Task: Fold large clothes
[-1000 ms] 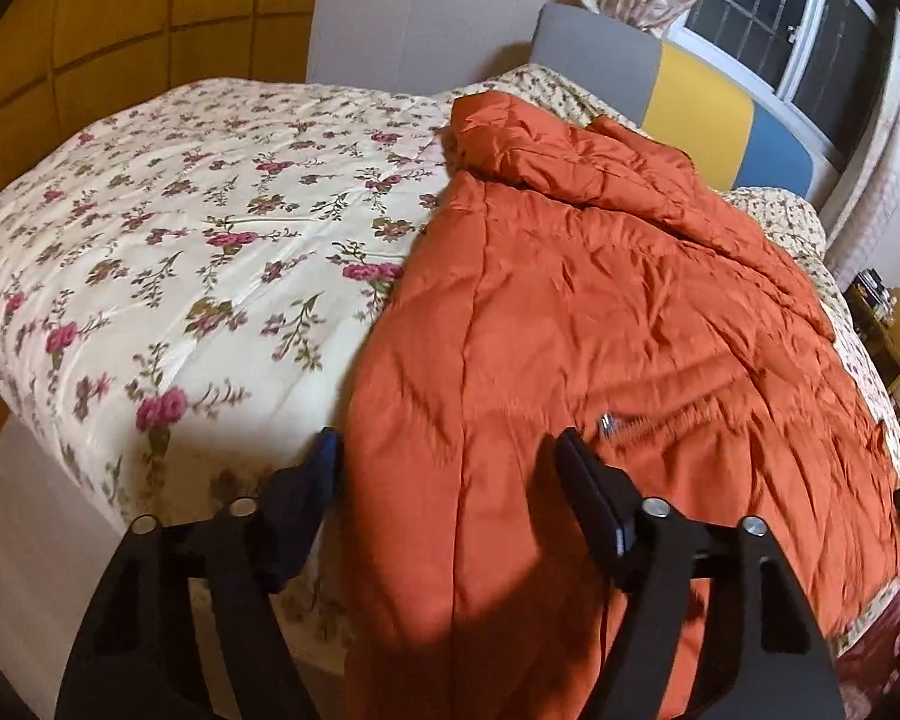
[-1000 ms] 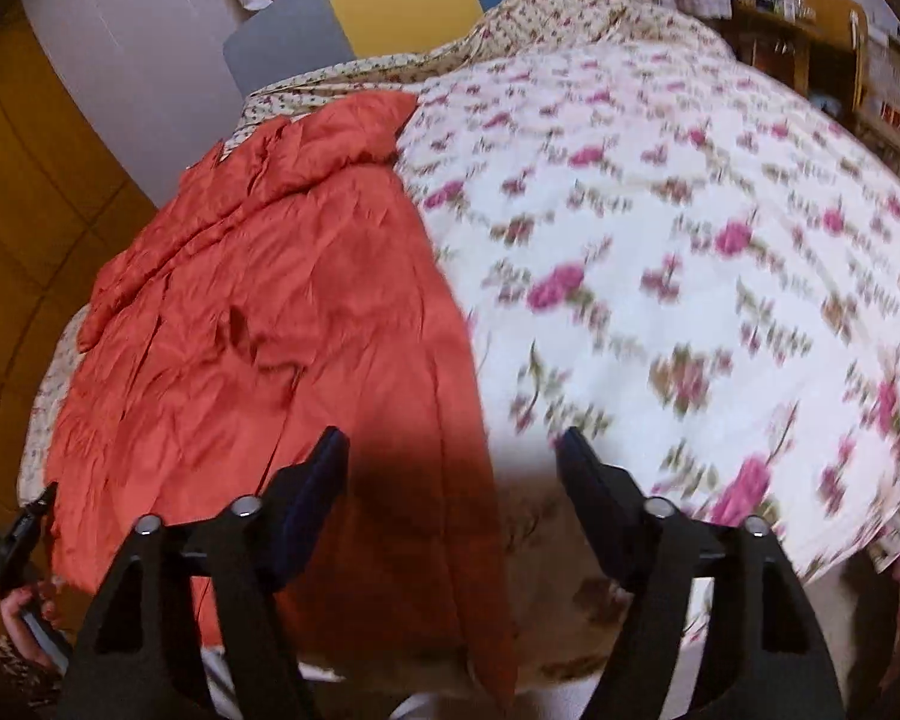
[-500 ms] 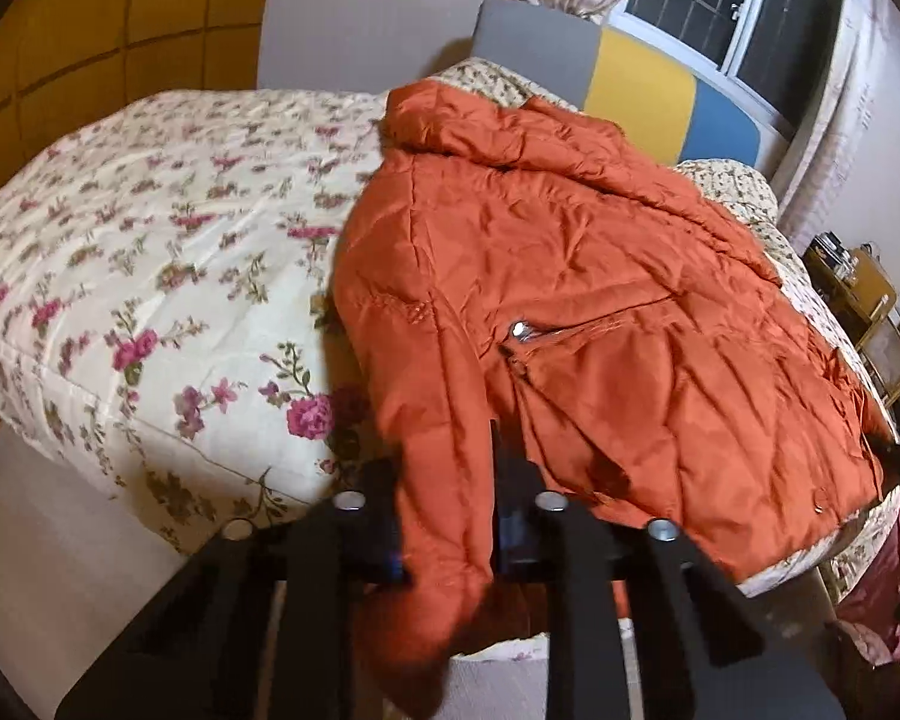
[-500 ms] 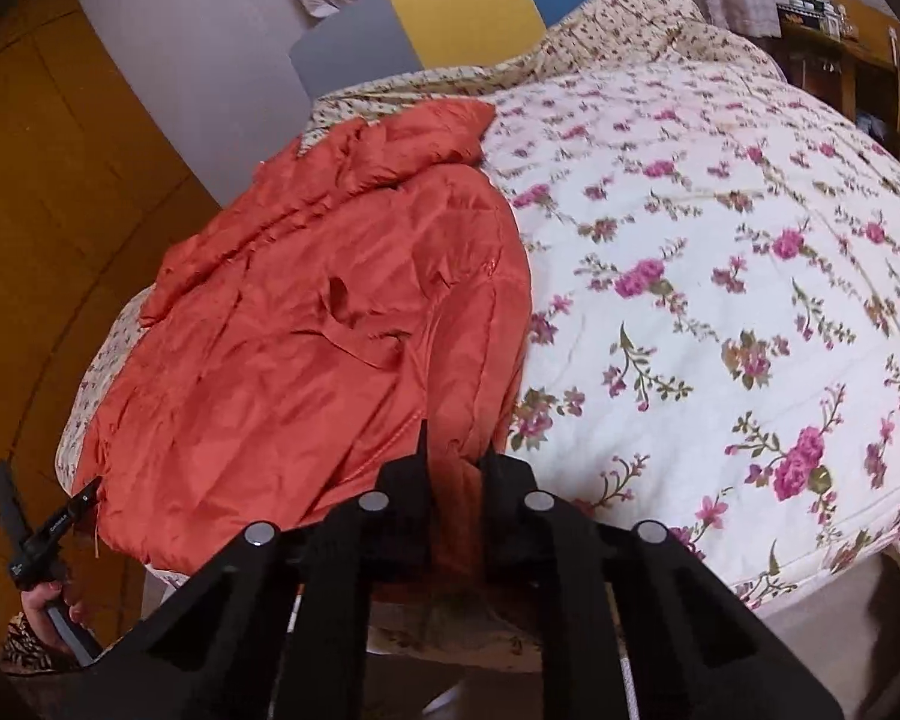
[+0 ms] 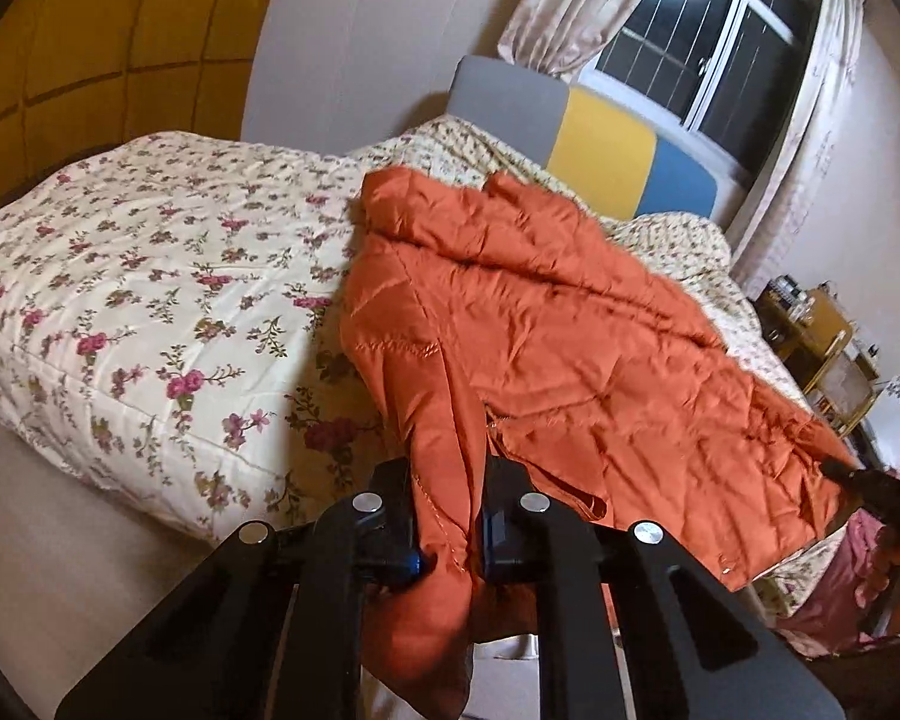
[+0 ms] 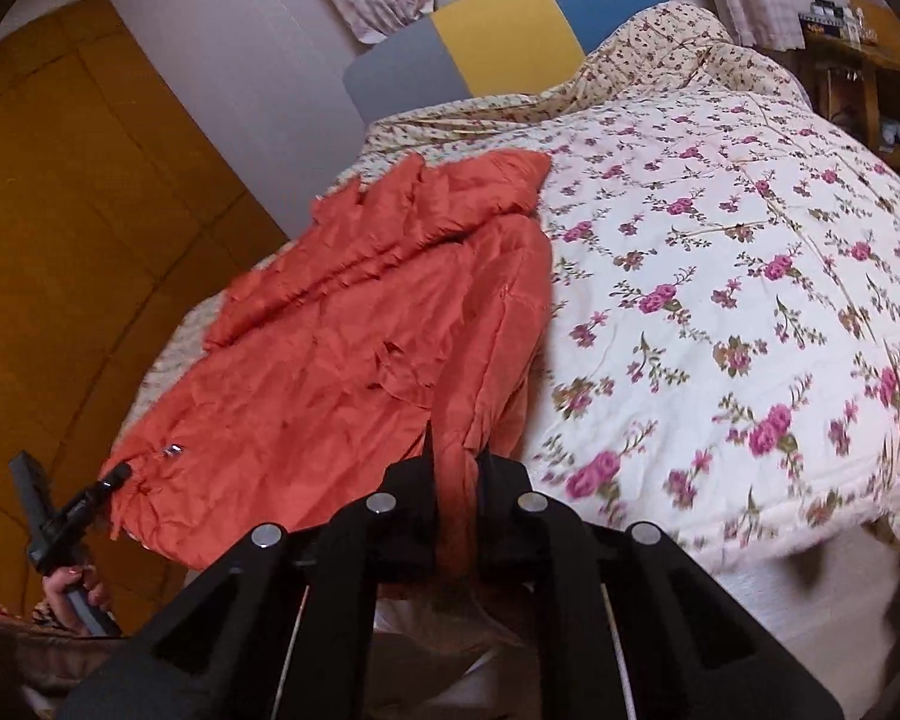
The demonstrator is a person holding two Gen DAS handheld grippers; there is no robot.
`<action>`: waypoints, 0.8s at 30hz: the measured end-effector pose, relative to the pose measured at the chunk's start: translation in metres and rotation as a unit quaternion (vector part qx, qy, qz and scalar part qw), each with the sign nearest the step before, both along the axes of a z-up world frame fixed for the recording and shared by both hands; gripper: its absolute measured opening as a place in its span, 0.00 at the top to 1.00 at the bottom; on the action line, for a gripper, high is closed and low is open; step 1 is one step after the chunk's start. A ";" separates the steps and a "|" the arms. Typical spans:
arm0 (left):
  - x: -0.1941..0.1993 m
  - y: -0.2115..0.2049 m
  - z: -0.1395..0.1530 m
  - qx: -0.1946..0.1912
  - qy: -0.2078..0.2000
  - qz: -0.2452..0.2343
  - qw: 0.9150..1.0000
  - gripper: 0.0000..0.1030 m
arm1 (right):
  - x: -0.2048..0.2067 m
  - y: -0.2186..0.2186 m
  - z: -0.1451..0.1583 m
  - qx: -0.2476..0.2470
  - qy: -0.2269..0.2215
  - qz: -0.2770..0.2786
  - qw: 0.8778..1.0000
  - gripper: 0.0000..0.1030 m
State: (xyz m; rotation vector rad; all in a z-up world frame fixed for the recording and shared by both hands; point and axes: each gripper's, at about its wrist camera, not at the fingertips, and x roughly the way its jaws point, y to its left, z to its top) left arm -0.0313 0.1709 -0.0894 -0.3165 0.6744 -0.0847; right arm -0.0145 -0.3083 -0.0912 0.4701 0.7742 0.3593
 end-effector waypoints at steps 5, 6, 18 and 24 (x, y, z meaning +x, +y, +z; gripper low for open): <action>-0.014 0.008 0.018 -0.034 -0.014 -0.002 0.999 0.87 | 0.004 -0.003 0.017 0.036 -0.013 -0.002 0.999 0.92; -0.010 0.012 0.021 -0.046 -0.014 0.000 0.999 0.88 | 0.009 -0.004 0.020 0.042 -0.014 -0.002 0.999 0.92; 0.081 0.036 0.056 -0.109 -0.037 0.010 0.993 0.88 | 0.121 0.007 0.066 0.078 -0.038 -0.027 0.996 0.91; 0.151 0.045 0.056 -0.123 -0.034 0.029 0.991 0.88 | 0.194 0.009 0.060 0.093 -0.013 -0.056 0.994 0.90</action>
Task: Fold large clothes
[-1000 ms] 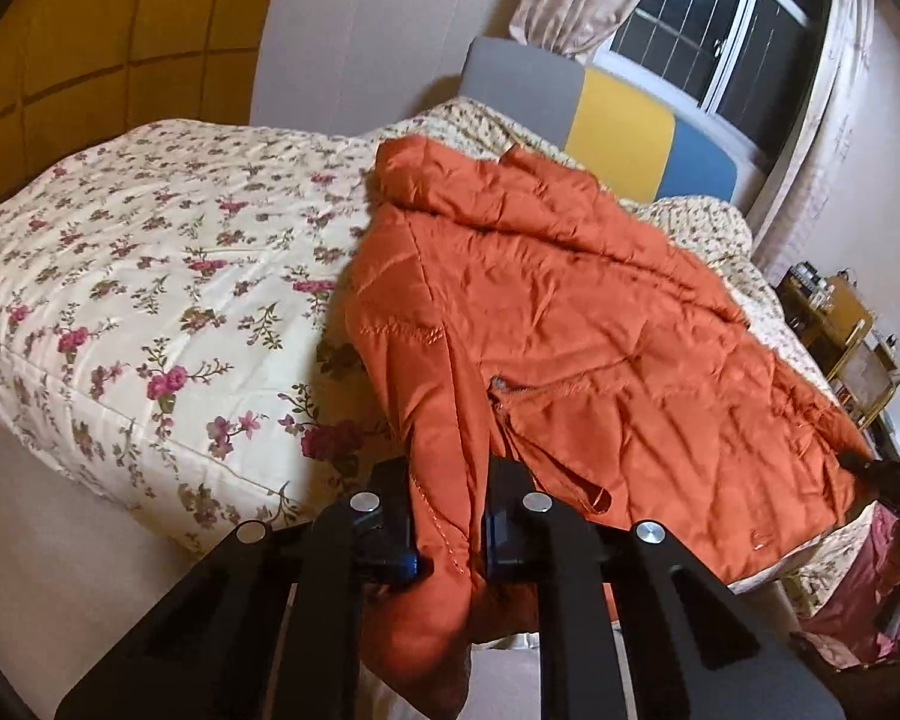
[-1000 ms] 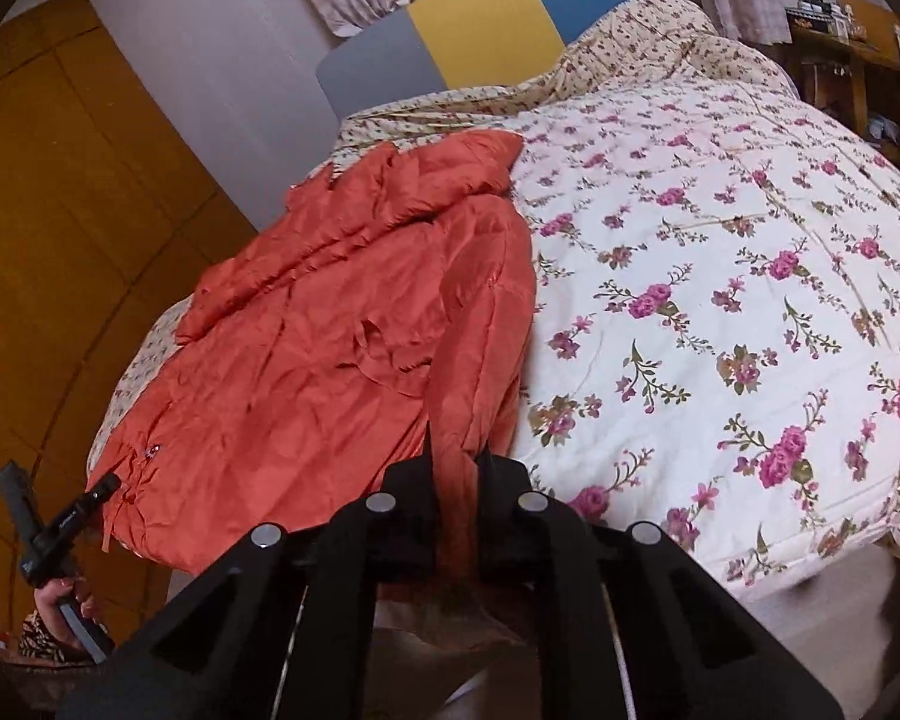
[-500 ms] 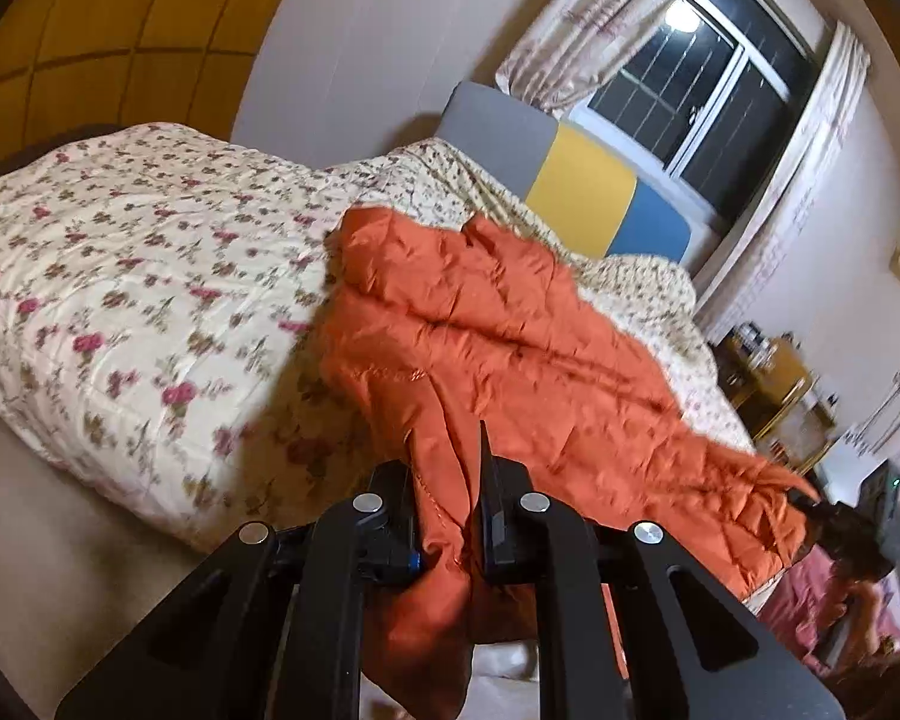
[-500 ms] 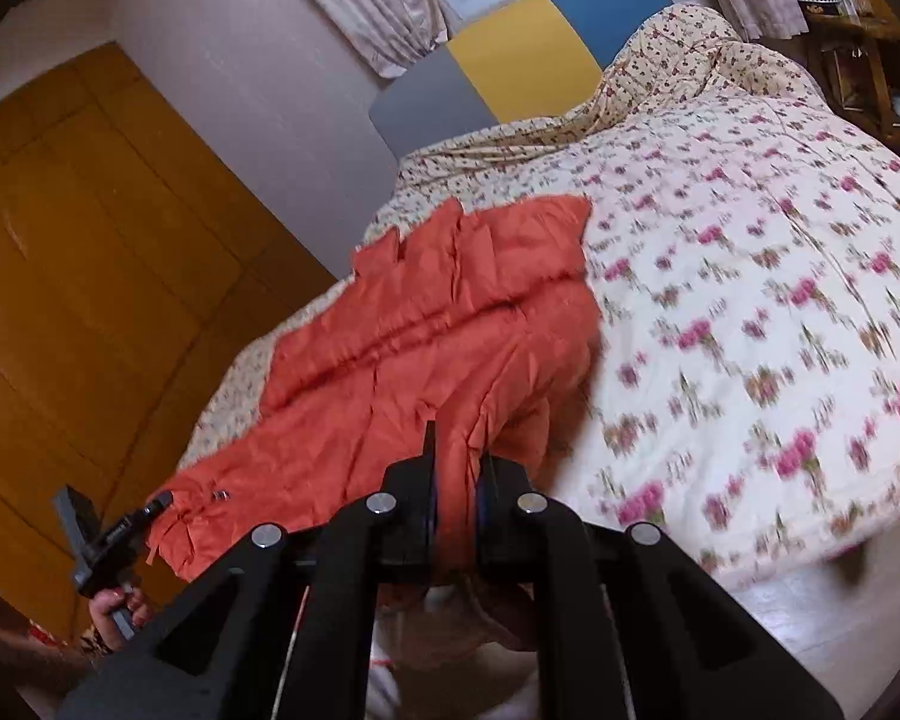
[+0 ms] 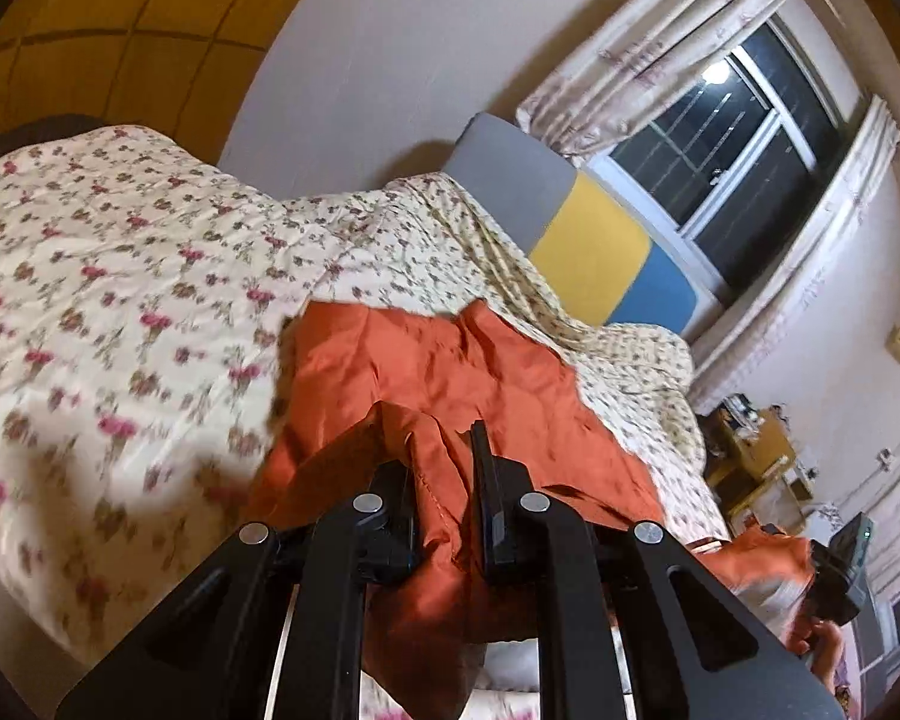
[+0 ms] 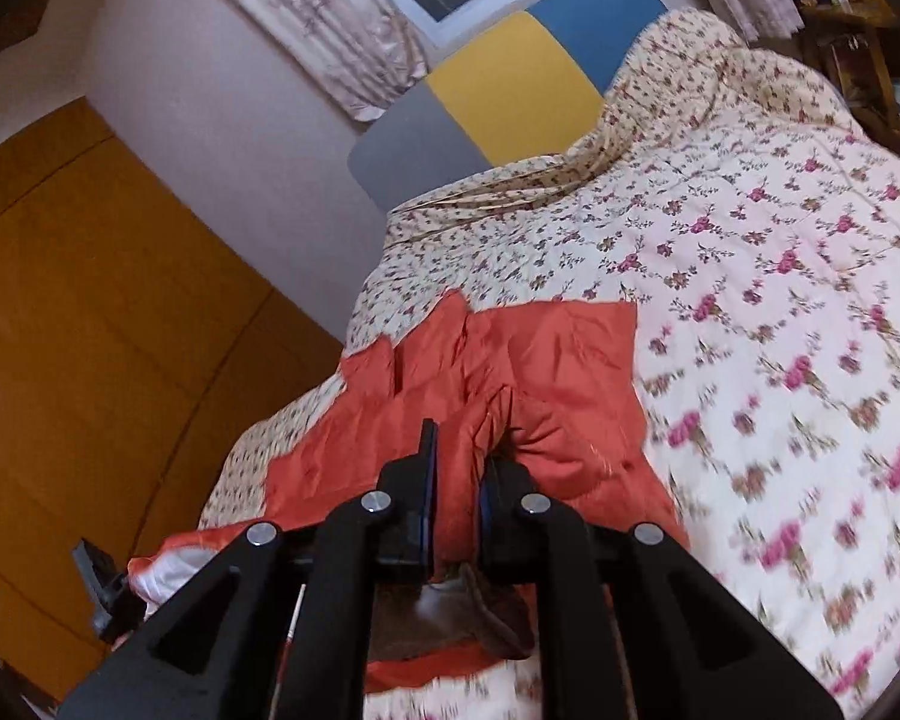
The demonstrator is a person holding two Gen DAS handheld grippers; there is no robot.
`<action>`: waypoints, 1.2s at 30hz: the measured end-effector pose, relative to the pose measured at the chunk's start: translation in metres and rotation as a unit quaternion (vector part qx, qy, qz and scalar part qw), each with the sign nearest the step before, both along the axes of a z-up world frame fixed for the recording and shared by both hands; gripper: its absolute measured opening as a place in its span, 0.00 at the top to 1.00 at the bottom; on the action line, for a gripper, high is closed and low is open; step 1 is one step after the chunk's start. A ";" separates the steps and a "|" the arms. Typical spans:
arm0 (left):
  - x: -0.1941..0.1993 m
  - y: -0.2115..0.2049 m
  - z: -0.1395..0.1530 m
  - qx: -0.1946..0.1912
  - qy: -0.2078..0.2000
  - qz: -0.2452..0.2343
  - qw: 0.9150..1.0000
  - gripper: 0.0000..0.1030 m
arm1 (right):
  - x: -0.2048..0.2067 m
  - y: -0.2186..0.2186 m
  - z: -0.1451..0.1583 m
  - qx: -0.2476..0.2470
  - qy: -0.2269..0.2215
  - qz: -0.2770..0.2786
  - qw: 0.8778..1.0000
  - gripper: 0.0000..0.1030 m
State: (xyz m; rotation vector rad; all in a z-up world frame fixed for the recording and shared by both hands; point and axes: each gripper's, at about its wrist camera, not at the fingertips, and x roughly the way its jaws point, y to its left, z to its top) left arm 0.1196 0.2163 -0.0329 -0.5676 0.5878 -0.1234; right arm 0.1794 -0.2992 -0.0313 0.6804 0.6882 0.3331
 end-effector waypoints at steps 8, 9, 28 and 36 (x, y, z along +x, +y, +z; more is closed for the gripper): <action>0.083 0.005 -0.020 0.019 0.032 0.023 0.999 0.87 | 0.079 0.001 -0.034 0.000 0.036 -0.025 0.999 0.85; 0.091 0.006 -0.024 0.020 0.038 0.025 0.999 0.88 | 0.087 0.001 -0.039 0.001 0.037 -0.028 0.999 0.83; 0.150 0.014 -0.062 -0.023 0.036 0.037 0.998 0.19 | 0.148 0.017 -0.087 0.004 0.022 -0.039 0.999 0.09; 0.122 0.035 -0.040 0.012 -0.014 0.089 0.996 0.08 | 0.130 -0.012 -0.067 -0.026 -0.009 -0.075 0.997 0.02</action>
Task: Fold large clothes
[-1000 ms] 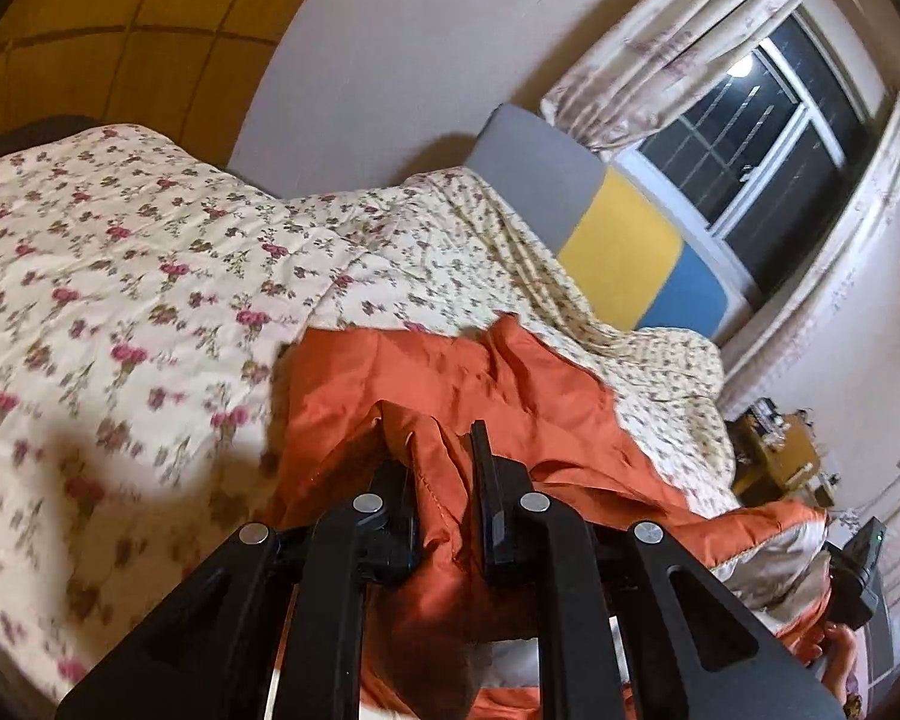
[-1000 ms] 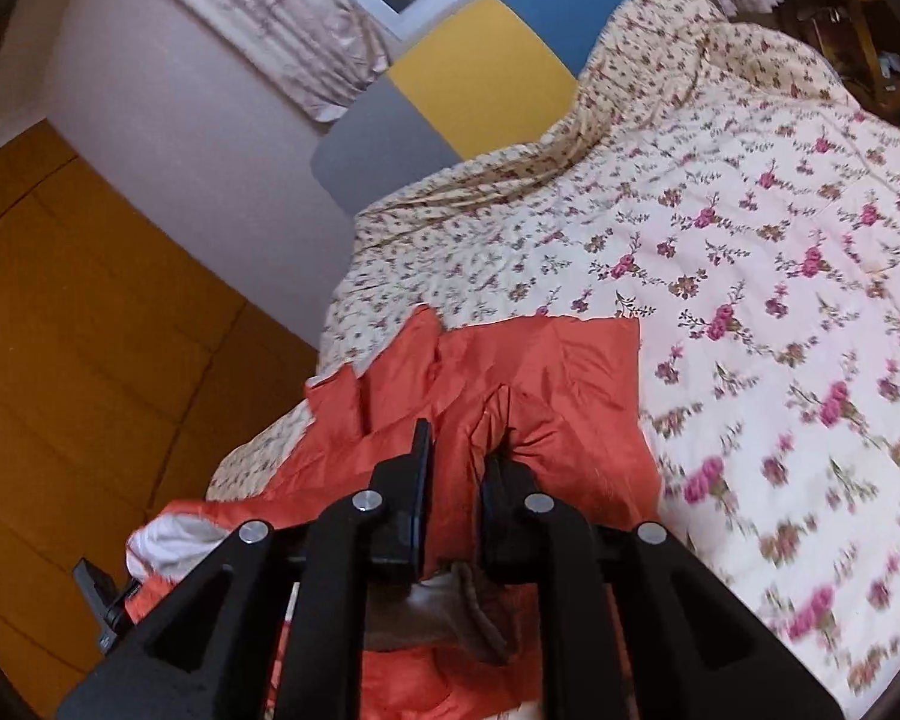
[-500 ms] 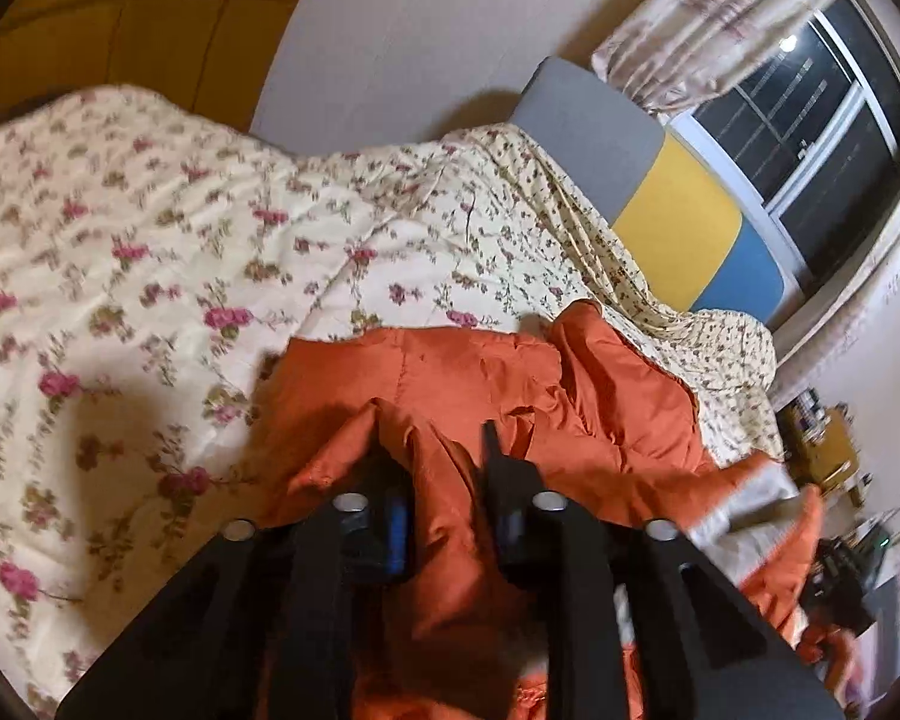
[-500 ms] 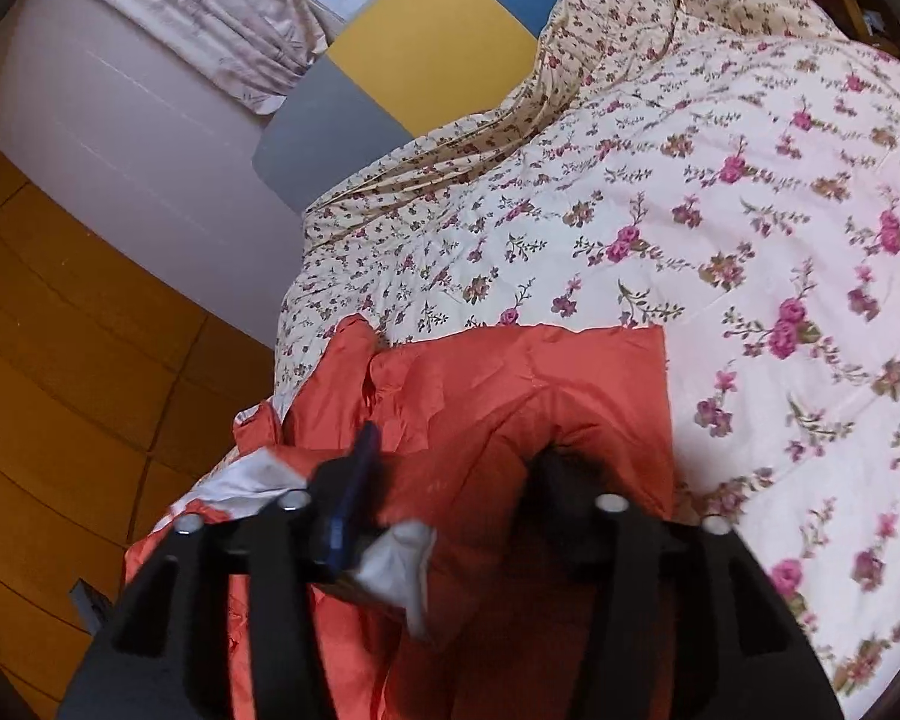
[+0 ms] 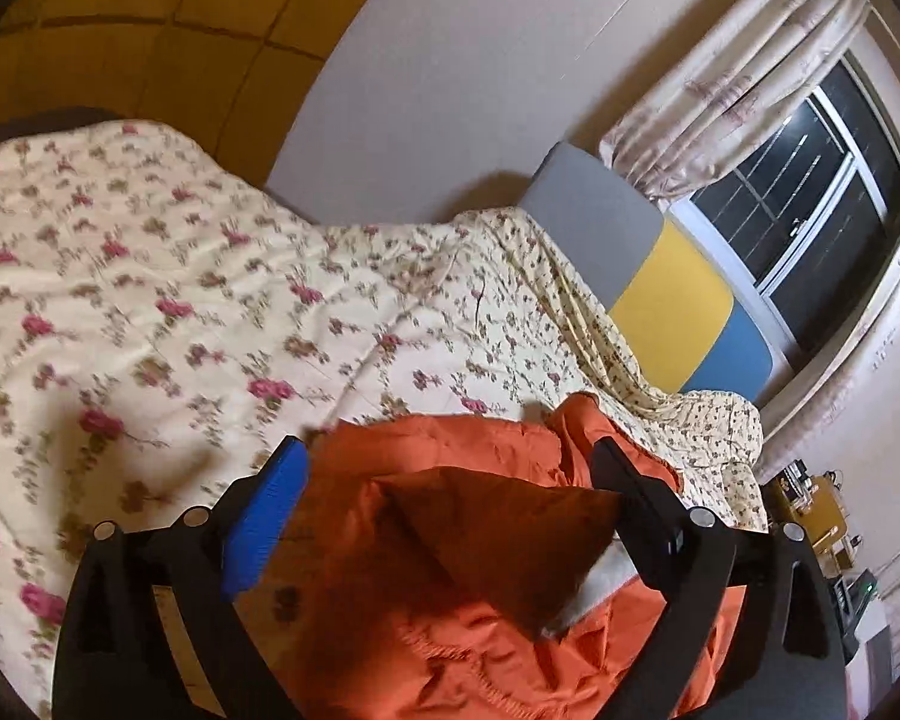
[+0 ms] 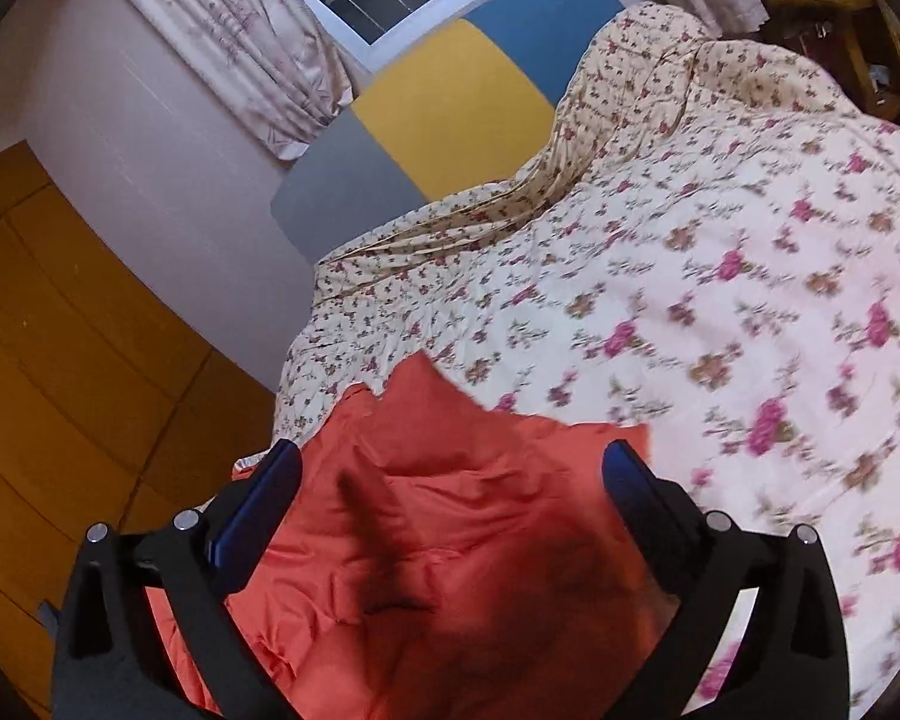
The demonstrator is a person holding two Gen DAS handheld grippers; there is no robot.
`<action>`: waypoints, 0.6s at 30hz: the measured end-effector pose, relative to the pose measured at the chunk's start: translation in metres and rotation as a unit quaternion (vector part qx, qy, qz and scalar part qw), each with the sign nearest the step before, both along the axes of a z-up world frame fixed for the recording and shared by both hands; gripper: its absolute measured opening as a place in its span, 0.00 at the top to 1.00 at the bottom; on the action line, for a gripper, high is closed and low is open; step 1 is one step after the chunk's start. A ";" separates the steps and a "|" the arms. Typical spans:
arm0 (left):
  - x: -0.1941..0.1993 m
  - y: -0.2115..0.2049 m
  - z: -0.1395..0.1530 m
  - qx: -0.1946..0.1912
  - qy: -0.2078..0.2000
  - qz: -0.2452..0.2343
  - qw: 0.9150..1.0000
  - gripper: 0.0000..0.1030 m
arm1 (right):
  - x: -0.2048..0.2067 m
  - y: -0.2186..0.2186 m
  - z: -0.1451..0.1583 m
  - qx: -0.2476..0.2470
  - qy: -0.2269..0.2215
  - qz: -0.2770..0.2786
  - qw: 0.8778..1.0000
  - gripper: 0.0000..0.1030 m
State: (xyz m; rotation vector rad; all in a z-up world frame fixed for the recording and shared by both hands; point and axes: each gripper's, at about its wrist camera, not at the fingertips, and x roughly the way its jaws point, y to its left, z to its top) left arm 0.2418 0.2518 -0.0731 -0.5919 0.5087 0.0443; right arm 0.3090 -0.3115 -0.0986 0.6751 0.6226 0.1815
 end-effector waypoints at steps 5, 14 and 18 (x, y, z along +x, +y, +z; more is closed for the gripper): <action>-0.036 0.020 0.001 0.012 -0.043 0.039 0.998 0.03 | -0.014 -0.018 -0.015 -0.023 0.041 0.006 0.999 0.02; -0.016 0.008 -0.047 -0.004 0.069 -0.085 0.994 0.03 | -0.008 -0.022 -0.057 0.007 0.111 0.066 0.992 0.02; 0.007 0.001 -0.060 -0.005 0.111 -0.096 0.989 0.03 | 0.005 -0.015 -0.072 0.044 0.128 0.115 0.984 0.02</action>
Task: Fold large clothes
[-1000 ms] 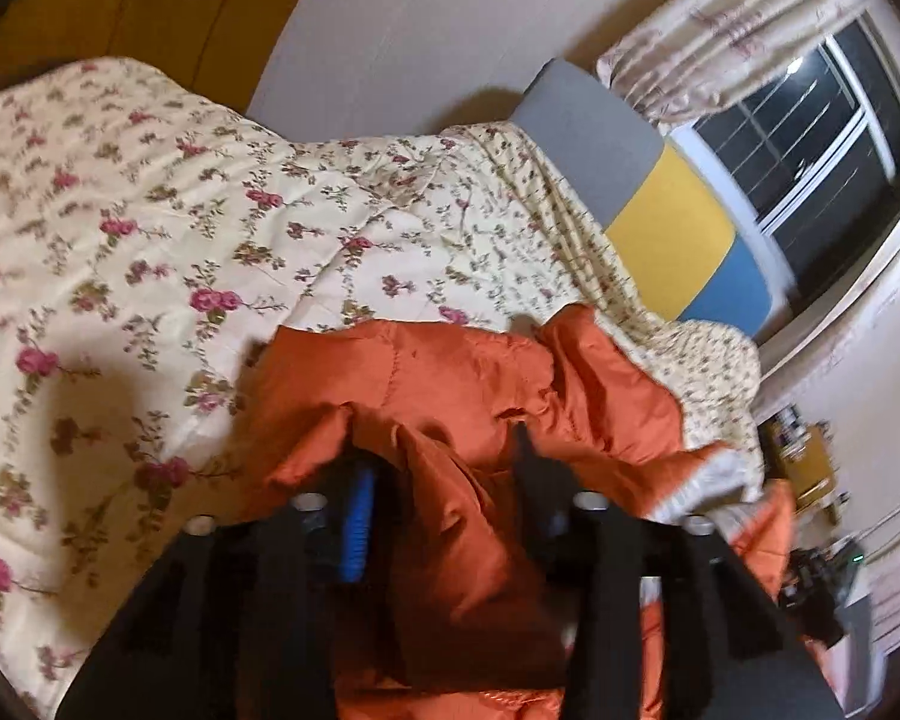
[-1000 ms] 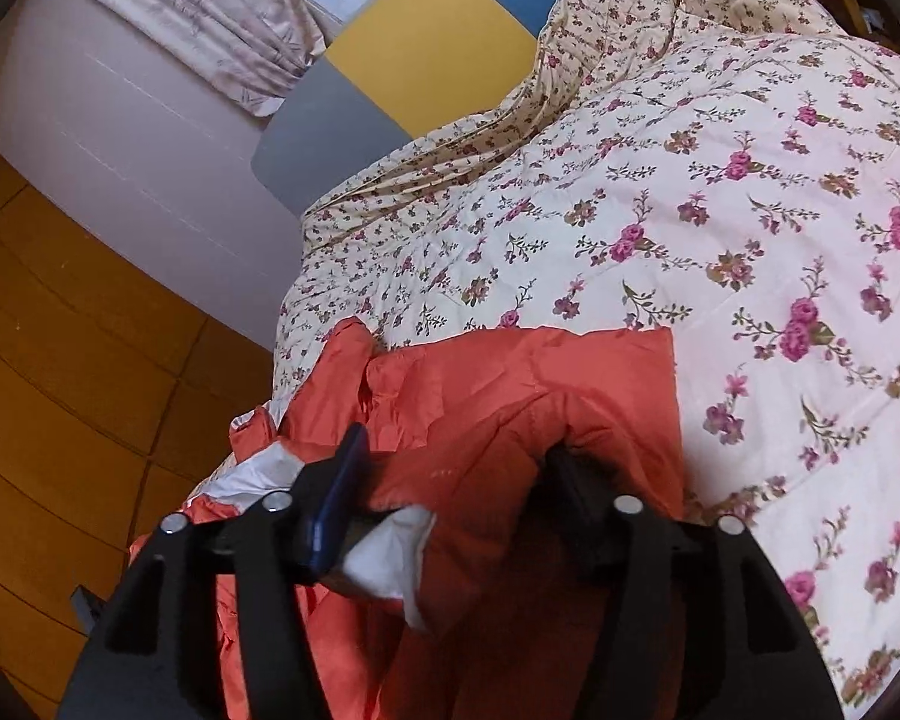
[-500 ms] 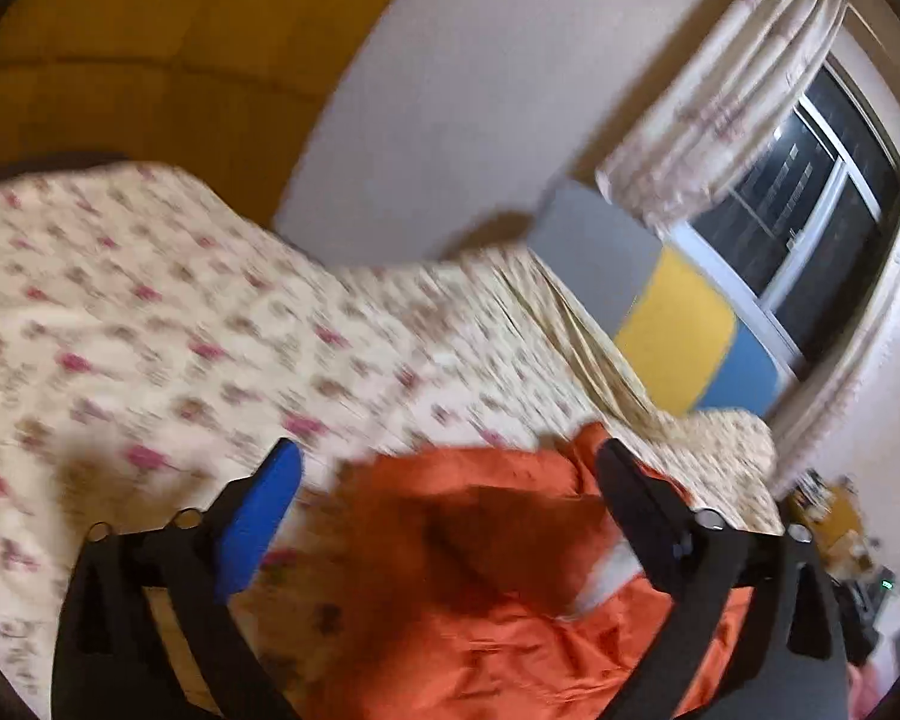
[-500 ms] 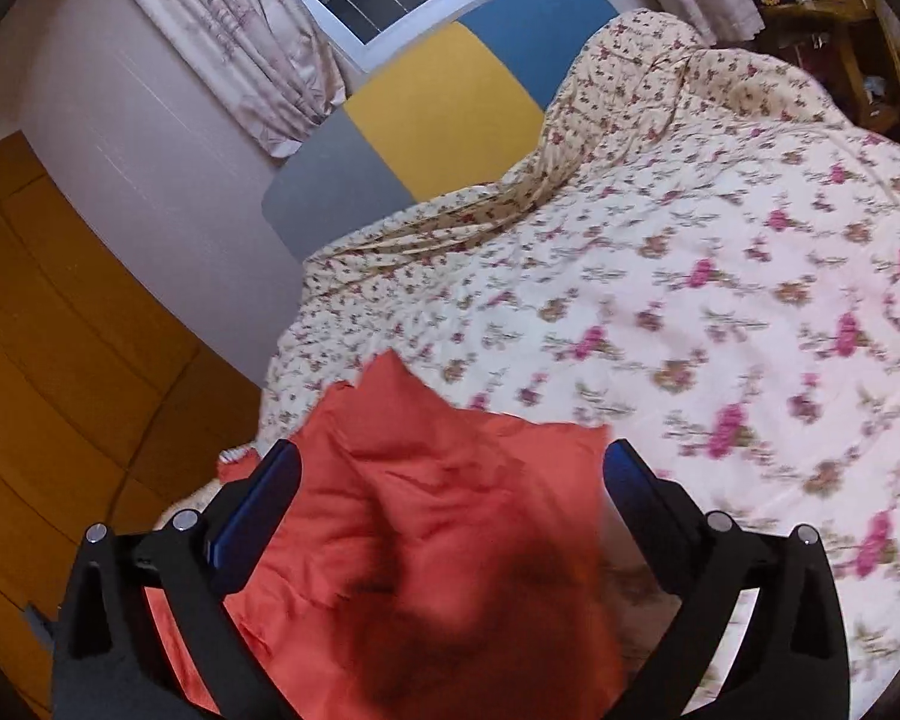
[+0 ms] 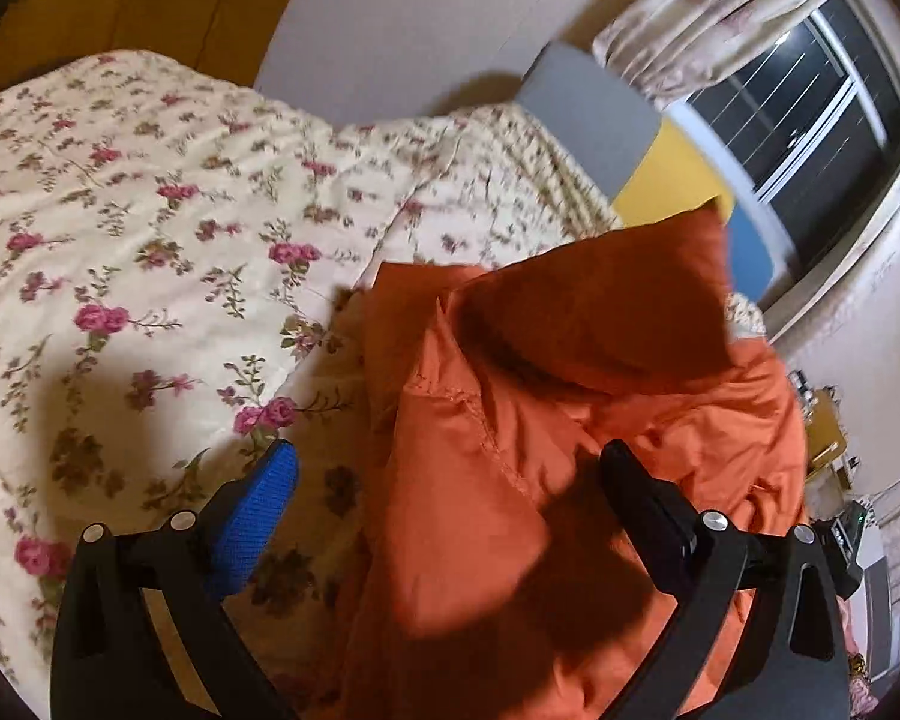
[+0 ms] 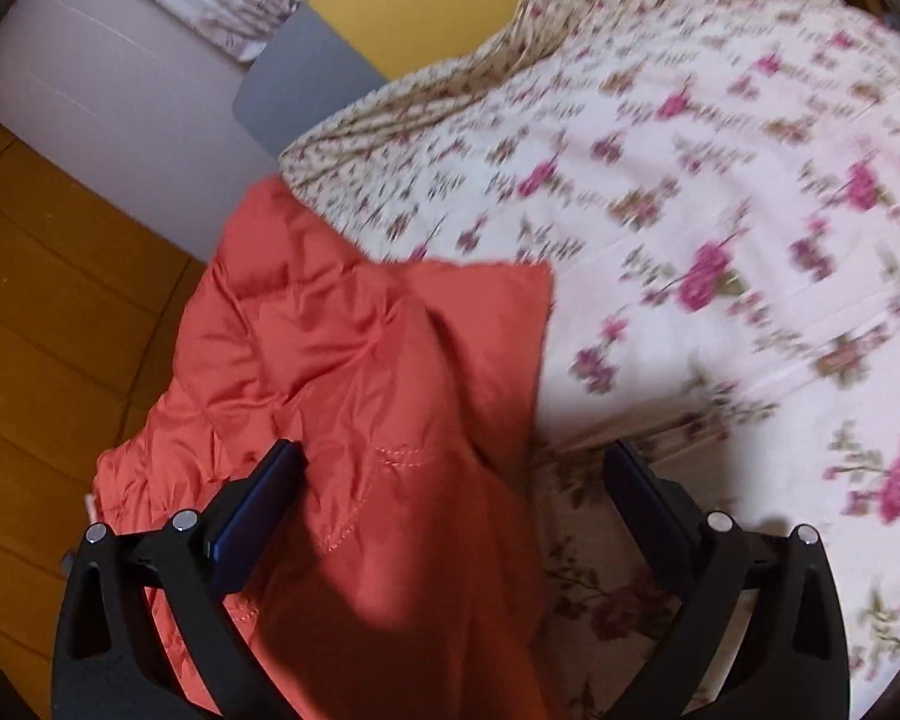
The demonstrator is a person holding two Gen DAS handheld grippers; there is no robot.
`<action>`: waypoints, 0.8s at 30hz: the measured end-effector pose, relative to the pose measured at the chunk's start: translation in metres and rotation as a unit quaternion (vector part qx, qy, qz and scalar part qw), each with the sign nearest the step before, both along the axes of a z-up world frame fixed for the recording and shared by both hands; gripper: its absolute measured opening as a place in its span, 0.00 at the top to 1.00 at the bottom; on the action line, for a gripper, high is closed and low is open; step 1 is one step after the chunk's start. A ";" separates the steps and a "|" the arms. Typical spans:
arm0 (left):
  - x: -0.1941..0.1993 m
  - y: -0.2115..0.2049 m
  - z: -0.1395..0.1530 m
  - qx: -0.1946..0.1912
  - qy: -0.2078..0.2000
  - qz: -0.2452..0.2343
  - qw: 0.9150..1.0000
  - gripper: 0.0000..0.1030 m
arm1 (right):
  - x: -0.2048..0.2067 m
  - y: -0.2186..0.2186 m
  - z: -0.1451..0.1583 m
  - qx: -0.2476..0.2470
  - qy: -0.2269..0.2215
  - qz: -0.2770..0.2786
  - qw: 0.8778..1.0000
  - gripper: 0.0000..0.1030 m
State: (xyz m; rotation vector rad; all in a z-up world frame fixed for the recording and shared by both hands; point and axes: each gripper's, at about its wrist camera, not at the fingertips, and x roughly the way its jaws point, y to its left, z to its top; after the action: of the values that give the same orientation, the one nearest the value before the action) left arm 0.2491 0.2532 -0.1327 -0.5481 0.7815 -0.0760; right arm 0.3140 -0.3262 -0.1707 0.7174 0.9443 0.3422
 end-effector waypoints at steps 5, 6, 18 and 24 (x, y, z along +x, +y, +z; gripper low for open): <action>0.028 -0.012 -0.017 -0.005 0.049 -0.045 0.998 0.03 | 0.015 0.015 -0.005 -0.001 0.006 0.060 0.998 0.03; 0.031 -0.015 -0.023 -0.006 0.060 -0.052 0.997 0.03 | 0.016 0.022 -0.004 -0.020 0.004 0.071 0.997 0.10; -0.007 -0.045 -0.012 0.000 0.029 -0.105 0.994 0.47 | -0.038 0.015 0.003 0.024 -0.017 0.087 0.996 0.53; -0.048 -0.063 -0.011 -0.003 0.027 -0.124 0.992 0.47 | -0.082 0.000 0.005 0.023 -0.015 0.076 0.997 0.53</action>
State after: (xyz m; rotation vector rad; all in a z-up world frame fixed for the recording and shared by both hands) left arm 0.2006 0.1900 -0.1432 -0.4583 0.8993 -0.2949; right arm 0.2322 -0.3265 -0.1660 0.6816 0.9673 0.5091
